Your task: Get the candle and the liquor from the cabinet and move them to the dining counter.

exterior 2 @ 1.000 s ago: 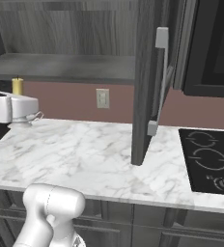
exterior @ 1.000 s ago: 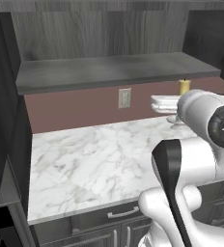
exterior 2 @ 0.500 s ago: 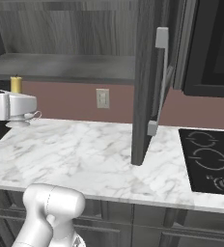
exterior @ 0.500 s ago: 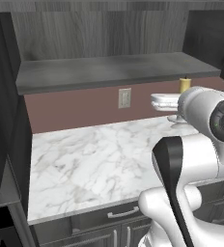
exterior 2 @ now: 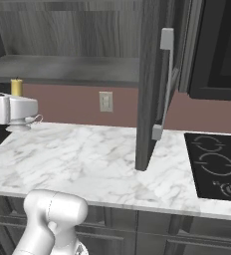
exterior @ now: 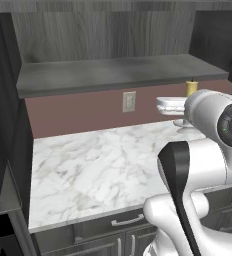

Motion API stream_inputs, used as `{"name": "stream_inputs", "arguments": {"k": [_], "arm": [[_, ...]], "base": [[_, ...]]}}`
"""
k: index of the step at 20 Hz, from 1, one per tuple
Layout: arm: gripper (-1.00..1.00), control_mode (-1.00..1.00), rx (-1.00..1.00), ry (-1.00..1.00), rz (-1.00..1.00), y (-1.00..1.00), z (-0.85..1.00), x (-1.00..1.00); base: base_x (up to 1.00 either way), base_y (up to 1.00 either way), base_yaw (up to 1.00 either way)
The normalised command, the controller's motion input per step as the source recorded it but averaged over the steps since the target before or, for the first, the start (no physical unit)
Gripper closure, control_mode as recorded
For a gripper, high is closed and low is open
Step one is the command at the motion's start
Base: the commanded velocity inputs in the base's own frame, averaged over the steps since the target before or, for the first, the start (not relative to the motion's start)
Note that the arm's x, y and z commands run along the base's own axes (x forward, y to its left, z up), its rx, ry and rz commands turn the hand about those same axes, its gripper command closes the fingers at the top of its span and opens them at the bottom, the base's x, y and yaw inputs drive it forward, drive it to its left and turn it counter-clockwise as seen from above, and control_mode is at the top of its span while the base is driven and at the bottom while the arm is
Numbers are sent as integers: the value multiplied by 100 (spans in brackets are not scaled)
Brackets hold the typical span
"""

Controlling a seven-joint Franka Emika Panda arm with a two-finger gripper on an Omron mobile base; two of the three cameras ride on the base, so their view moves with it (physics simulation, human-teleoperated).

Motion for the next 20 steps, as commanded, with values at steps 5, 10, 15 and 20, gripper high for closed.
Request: {"name": "stream_inputs", "arguments": {"k": [5,10,15,20], "arm": [[100,100,0,0,0,0,0,0],[100,100,0,0,0,0,0,0],[100,100,0,0,0,0,0,0],[100,100,0,0,0,0,0,0]], "base": [[0,0,0],[-5,0,0],[-41,0,0],[-65,1,0]]}}
